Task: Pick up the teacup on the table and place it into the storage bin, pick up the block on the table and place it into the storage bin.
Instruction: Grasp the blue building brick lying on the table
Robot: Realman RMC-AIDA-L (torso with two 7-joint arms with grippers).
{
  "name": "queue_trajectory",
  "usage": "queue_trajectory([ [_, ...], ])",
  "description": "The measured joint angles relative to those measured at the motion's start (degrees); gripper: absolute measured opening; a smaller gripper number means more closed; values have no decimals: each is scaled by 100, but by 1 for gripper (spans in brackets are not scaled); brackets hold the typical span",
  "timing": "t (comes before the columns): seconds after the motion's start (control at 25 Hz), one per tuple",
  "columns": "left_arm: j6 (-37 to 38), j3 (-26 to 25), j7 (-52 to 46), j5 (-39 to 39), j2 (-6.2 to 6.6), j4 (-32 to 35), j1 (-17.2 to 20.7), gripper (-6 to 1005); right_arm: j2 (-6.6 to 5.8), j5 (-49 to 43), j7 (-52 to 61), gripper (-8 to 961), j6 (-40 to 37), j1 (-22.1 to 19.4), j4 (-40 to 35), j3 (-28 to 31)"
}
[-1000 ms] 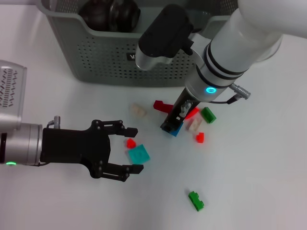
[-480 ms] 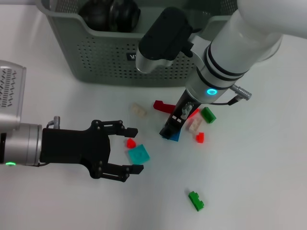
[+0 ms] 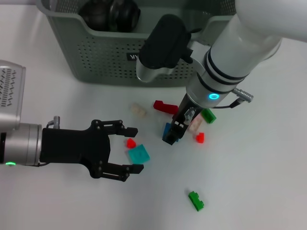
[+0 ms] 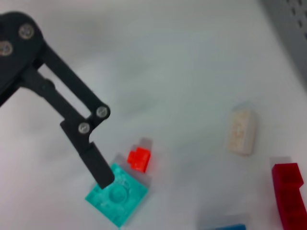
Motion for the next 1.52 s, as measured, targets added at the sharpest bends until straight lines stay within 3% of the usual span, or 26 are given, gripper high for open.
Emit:
queue_trajectory([
  [1.52,-44,0,-4,-16,0,-88,-43,847,29,200,-231,631,416,27,406,-77],
])
